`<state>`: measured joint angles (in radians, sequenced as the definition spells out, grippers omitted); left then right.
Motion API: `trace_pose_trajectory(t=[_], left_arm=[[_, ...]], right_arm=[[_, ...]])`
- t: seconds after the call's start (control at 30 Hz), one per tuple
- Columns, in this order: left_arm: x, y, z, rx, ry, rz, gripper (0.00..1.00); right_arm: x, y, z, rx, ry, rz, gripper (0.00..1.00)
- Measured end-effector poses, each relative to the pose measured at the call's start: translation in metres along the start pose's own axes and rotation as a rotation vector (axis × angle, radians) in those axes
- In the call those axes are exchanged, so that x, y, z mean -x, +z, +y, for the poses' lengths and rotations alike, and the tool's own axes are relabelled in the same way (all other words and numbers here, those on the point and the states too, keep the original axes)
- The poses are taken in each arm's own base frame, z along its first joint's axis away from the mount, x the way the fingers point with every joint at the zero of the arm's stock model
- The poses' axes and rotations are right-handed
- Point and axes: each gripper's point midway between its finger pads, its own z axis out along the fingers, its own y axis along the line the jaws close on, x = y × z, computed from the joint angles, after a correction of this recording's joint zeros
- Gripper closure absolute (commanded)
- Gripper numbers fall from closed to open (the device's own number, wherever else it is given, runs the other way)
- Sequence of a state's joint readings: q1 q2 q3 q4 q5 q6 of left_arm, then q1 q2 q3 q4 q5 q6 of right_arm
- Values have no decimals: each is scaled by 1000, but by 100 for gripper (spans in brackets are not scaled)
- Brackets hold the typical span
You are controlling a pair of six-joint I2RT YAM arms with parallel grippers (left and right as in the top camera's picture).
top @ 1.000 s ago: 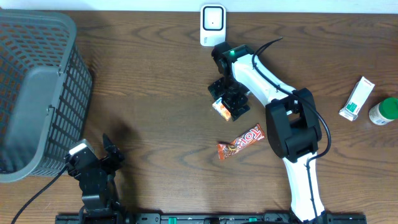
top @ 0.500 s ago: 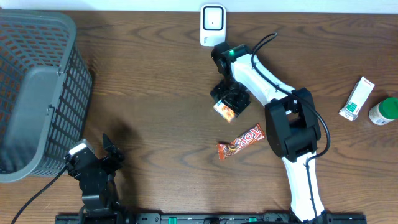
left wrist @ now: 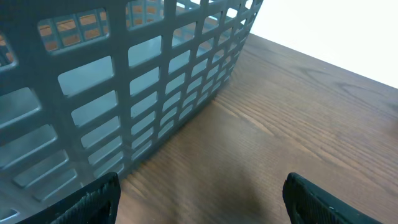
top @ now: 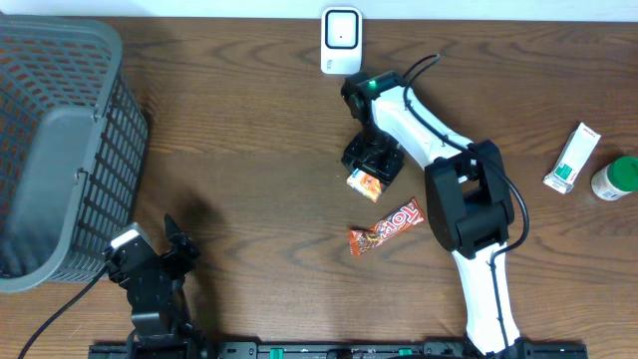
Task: Scan the item barcode
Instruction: 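Carry the orange pack up in front of the scanner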
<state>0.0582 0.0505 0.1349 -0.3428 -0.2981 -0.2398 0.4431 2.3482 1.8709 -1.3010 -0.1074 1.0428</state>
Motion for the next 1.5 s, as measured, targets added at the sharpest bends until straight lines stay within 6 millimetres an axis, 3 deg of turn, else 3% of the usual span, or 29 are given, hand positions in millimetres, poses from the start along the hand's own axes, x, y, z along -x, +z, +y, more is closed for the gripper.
trace_pose_trajectory(t=[0.27,0.57,0.93,1.17,1.37,1.5], left_arm=[[0,0,0,0,0,0,16],[0,0,0,0,0,0,16],[0,0,0,0,0,0,16],[0,0,0,0,0,0,16],[0,0,0,0,0,0,16],[0,0,0,0,0,0,16]], right_arm=[[-17,0,-8,46,-139,195,33],[-27,-25,-14,243,-245,439,33],[-16,-51,-12,465,-233,556,36],[0,-51,7,568,-322,470,37],[30,-57,38,693,-432,291,37],[59,-68,56,715,-493,117,32]])
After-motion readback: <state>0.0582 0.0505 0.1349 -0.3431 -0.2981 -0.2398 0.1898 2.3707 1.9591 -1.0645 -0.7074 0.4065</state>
